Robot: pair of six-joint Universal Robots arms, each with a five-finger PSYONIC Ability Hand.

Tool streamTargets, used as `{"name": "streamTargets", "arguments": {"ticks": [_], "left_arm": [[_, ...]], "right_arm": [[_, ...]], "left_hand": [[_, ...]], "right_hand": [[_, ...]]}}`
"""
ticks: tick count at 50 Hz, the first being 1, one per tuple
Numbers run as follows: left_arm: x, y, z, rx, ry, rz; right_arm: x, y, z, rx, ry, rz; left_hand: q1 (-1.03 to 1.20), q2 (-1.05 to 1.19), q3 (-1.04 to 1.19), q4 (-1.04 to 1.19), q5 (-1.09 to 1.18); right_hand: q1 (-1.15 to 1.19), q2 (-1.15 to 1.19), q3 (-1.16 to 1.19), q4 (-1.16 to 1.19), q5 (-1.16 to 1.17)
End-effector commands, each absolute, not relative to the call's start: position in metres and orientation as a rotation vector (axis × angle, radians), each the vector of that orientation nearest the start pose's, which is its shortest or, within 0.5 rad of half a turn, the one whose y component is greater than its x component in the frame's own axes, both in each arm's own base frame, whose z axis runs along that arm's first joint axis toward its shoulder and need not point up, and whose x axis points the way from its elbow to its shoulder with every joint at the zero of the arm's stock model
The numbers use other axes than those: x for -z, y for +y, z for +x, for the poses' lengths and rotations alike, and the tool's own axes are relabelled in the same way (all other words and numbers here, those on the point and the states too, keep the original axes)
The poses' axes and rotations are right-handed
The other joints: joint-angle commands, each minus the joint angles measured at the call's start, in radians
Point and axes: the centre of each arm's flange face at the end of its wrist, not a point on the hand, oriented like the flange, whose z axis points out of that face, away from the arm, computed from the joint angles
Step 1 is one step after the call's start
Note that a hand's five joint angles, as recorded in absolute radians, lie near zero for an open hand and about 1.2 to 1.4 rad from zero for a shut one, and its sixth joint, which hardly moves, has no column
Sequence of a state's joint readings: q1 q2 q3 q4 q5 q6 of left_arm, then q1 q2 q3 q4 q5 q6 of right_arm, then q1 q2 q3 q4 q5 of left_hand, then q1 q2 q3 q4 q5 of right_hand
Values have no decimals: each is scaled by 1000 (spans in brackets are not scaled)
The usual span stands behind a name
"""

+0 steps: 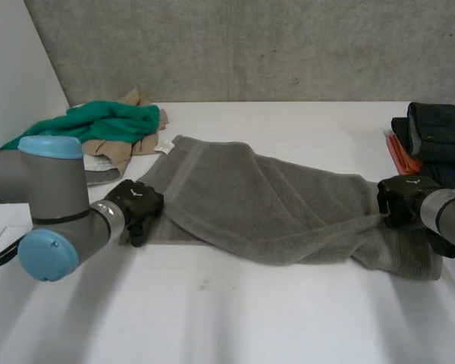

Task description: Fold the laundry.

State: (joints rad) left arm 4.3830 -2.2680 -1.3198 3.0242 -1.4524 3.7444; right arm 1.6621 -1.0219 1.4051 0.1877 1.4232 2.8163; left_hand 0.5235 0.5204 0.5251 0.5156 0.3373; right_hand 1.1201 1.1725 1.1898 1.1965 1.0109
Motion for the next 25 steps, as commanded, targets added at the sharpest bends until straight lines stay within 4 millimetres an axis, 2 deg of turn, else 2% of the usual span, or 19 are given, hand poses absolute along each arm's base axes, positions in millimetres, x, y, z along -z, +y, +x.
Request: {"name": "streamTargets", "arguments": {"ticks": [1,7,8,15,22,25], "left_arm": [[-120,-312,-261,1490,2350,1335],[-118,-318,-262,1527,2317,1312],[-118,-319,-262,1536,2309,1306],[-116,-325,-264,1555,2274,1288],[-118,-329,-265,1587,2248,1271],[-119,-330,-265,1591,2246,1265]], "right_arm": [[-157,-338,179,1491,2639,-689],[-156,-334,181,1473,2629,-701],[-156,-333,182,1470,2624,-707],[-157,-329,185,1471,2608,-719],[-157,-325,188,1459,2593,-736],[-157,-323,189,1457,2588,-748]], "left_hand": [[54,57,52,62,66],[180,183,178,188,192],[267,271,266,275,279],[518,521,516,526,529],[503,506,502,511,515],[410,413,408,417,421]], "right_hand": [[276,224,206,200,211],[276,224,206,200,211],[276,224,206,200,211],[276,224,206,200,211],[276,224,206,200,211],[276,224,206,200,211]]}}
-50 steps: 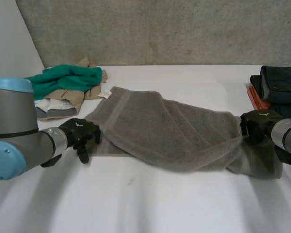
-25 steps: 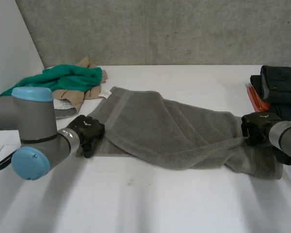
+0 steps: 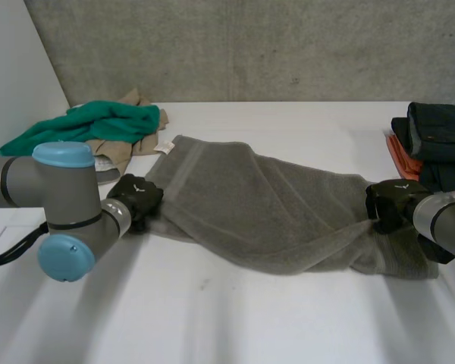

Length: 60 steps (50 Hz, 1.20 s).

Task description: Fold the laundry.

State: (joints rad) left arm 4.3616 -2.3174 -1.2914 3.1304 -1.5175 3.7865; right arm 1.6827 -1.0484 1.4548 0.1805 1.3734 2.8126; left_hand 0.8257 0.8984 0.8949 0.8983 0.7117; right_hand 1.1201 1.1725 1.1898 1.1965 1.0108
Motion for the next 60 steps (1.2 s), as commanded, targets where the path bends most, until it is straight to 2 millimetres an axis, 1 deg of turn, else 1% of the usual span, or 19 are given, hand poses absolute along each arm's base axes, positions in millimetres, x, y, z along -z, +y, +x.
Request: {"name": "streamTargets", "arguments": {"ticks": [1,4,7,12,16,20,25,28,32,39,43,47,51,52,53,54,55,56,60], "left_arm": [[-119,-330,-265,1594,2245,1265],[-119,-331,-265,1598,2243,1264],[-121,-332,-266,1605,2232,1264],[-134,-334,-260,1625,2210,1223],[-163,-328,-249,1656,2173,1174],[-193,-314,-233,1627,2143,1156],[-212,-263,-199,1317,2197,1295],[-215,-237,-186,1169,2203,1422],[-211,-219,-178,1086,2192,1557],[-209,-228,-182,1119,2143,1570],[-212,-261,-191,1246,2133,1450],[-236,-306,-205,1483,2108,1259],[-286,-342,-224,1816,2051,1044],[-312,-355,-228,1967,2001,938],[-325,-360,-230,2042,1977,882],[-336,-365,-231,2115,1953,826],[-364,-371,-232,2274,1886,701],[-376,-374,-231,2348,1844,642],[-416,-382,-229,2643,1663,396]], "right_arm": [[-157,-323,190,1454,2588,-749],[-157,-322,191,1454,2586,-757],[-157,-321,191,1455,2583,-769],[-165,-318,192,1479,2569,-792],[-181,-313,193,1529,2544,-844],[-203,-301,191,1542,2524,-993],[-220,-268,184,1317,2533,-1388],[-218,-247,177,1075,2520,-1638],[-209,-231,171,823,2448,-1905],[-190,-249,176,917,2521,-1914],[-191,-273,183,1141,2551,-1844],[-210,-300,196,1474,2531,-1696],[-256,-338,207,1969,2419,-1424],[-280,-353,208,2187,2330,-1265],[-292,-360,209,2288,2275,-1181],[-306,-365,208,2394,2210,-1089],[-320,-370,207,2491,2142,-999],[-348,-376,203,2661,1990,-816],[-400,-377,195,2923,1609,-493]], "left_hand": [[95,23,26,23,35],[180,107,111,107,119],[570,497,501,497,509],[571,498,501,498,510],[571,498,501,498,510],[571,498,501,498,510],[571,498,501,498,510],[571,498,501,498,510],[571,498,501,498,510],[571,498,501,498,510],[571,498,501,498,510],[571,498,501,498,510],[571,498,501,498,510],[571,498,501,498,510],[571,498,501,498,510],[571,498,501,498,510],[571,498,501,498,510],[571,498,501,498,510],[571,498,501,498,510]], "right_hand": [[276,224,206,200,211],[276,224,206,200,211],[276,224,206,200,211],[276,224,206,200,211],[276,224,206,200,211],[276,224,206,200,211],[276,224,206,200,211],[276,224,206,200,211],[276,224,206,200,211],[276,224,206,200,211],[276,224,206,200,211],[276,224,206,200,211],[276,224,206,200,211],[276,224,206,200,211],[276,224,206,200,211],[276,224,206,200,211],[276,224,206,200,211],[276,224,206,200,211],[276,224,206,200,211]]}}
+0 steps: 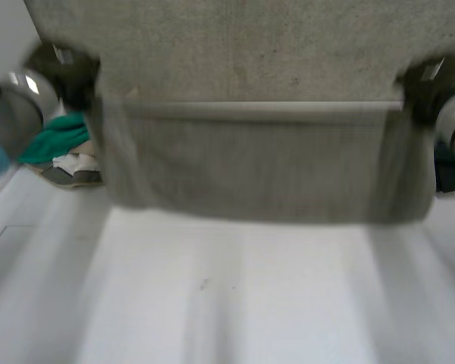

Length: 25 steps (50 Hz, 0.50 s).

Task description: Fold the laundry.

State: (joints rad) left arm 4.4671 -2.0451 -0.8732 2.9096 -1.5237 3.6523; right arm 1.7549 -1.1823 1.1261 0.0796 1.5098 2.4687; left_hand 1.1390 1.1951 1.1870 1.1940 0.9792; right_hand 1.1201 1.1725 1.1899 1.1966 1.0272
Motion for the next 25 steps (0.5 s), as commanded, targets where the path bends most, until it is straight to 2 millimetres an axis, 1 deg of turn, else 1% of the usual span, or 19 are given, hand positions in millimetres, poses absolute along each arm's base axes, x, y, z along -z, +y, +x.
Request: {"name": "streamTargets", "arguments": {"ticks": [1,3,5,6,8,9,10,11,12,15,16,18,19,20,22,23,24,25], "left_arm": [[-422,-381,-228,2677,1632,368],[-435,-382,-228,2766,1526,299],[-440,-383,-227,2792,1470,277],[-438,-384,-227,2789,1452,280],[-433,-385,-228,2770,1462,297],[-426,-386,-228,2751,1485,313],[-420,-388,-228,2735,1504,324],[-416,-388,-229,2724,1518,335],[-403,-390,-230,2692,1561,360],[-380,-394,-230,2630,1644,396],[-363,-395,-230,2580,1709,423],[-344,-395,-229,2521,1773,454],[-334,-395,-229,2487,1807,472],[-313,-392,-230,2415,1873,522],[-291,-389,-229,2334,1932,581],[-269,-385,-227,2239,1986,645],[-257,-382,-226,2190,2017,674],[-247,-379,-225,2141,2039,708]], "right_arm": [[-407,-377,194,2950,1548,-457],[-412,-376,195,2970,1467,-417],[-412,-376,196,2964,1474,-430],[-411,-376,197,2956,1484,-441],[-402,-376,201,2903,1541,-504],[-396,-377,204,2871,1574,-531],[-383,-378,209,2801,1641,-598],[-379,-378,210,2778,1660,-617],[-365,-379,215,2707,1722,-678],[-346,-378,220,2612,1798,-752],[-332,-378,222,2551,1852,-792],[-312,-377,224,2468,1926,-839],[-306,-377,225,2441,1946,-856],[-288,-376,225,2370,2009,-894],[-267,-374,225,2290,2080,-934],[-258,-373,225,2254,2112,-952],[-239,-370,223,2172,2182,-994],[-230,-368,222,2132,2214,-1014]], "left_hand": [[257,201,209,202,243],[257,201,209,202,243],[257,201,209,202,243],[257,201,209,202,243],[257,201,209,202,243],[257,201,209,202,243],[257,201,209,202,243],[257,201,209,202,243],[257,201,209,202,243],[257,201,209,202,243],[257,201,209,202,243],[257,201,209,202,243],[257,201,209,202,243],[257,201,209,202,243],[257,201,209,202,243],[257,201,209,202,243],[257,201,209,202,243],[257,201,209,202,243]], "right_hand": [[276,224,206,200,195],[276,224,206,200,195],[276,224,206,200,195],[276,224,206,200,195],[276,224,206,200,195],[276,224,206,200,195],[276,224,206,200,195],[276,224,206,200,195],[276,224,206,200,195],[276,224,206,200,195],[276,224,206,200,195],[276,224,206,200,195],[276,224,206,200,195],[276,224,206,200,195],[276,224,206,200,195],[276,224,206,200,195],[276,224,206,200,195],[276,224,206,200,195]]}}
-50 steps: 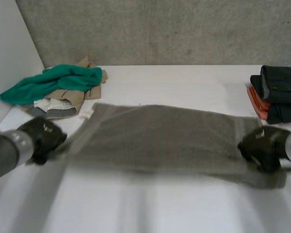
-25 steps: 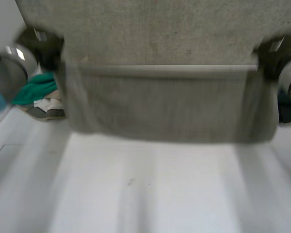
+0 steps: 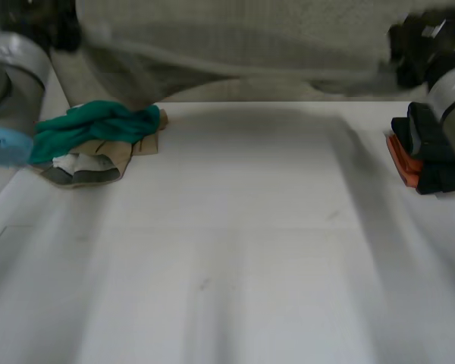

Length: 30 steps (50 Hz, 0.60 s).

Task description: Fold the laundry.

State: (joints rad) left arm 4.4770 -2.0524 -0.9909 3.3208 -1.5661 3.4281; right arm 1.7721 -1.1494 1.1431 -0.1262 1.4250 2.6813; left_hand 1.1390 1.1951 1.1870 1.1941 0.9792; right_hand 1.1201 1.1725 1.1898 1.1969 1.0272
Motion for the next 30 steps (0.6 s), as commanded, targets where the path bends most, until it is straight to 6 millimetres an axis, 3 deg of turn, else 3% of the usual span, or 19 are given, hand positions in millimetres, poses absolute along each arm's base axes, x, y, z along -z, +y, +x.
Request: {"name": "streamTargets", "arguments": {"ticks": [1,2,5,7,9,10,11,14,16,17,20,25,30], "left_arm": [[-237,-375,-223,2089,2065,740],[-219,-366,-220,1980,2112,803],[-193,-349,-209,1791,2186,894],[-172,-327,-201,1614,2254,988],[-164,-311,-194,1497,2288,1044],[-158,-293,-187,1380,2322,1100],[-156,-284,-183,1324,2337,1128],[-151,-250,-172,1094,2379,1262],[-150,-234,-167,989,2398,1332],[-151,-222,-164,905,2413,1389],[-158,-215,-164,886,2397,1440],[-193,-241,-183,1200,2287,1349],[-213,-275,-206,1456,2270,1198]], "right_arm": [[-221,-365,221,2091,2247,-1035],[-207,-359,216,2007,2313,-1074],[-189,-347,209,1863,2409,-1148],[-178,-329,201,1680,2505,-1250],[-174,-313,194,1527,2568,-1345],[-173,-306,190,1462,2591,-1387],[-174,-288,181,1284,2631,-1505],[-180,-256,165,974,2647,-1701],[-184,-244,159,869,2625,-1782],[-187,-241,156,865,2601,-1848],[-192,-243,156,954,2590,-1890],[-199,-268,167,1296,2593,-1773],[-191,-292,180,1456,2576,-1649]], "left_hand": [[257,201,209,202,243],[257,201,209,202,243],[257,201,209,202,243],[257,201,209,202,243],[257,201,209,202,243],[257,201,209,202,243],[257,201,209,202,243],[257,201,209,202,243],[257,201,209,202,243],[257,201,209,202,243],[257,201,209,202,243],[257,201,209,202,243],[257,201,209,202,243]], "right_hand": [[276,224,206,199,195],[276,224,206,199,195],[276,224,206,199,195],[276,224,206,199,195],[276,224,206,199,195],[276,224,206,199,195],[276,224,206,199,195],[276,224,206,199,195],[276,224,206,199,195],[276,224,206,199,195],[276,224,206,199,195],[276,224,206,199,195],[276,224,206,199,195]]}}
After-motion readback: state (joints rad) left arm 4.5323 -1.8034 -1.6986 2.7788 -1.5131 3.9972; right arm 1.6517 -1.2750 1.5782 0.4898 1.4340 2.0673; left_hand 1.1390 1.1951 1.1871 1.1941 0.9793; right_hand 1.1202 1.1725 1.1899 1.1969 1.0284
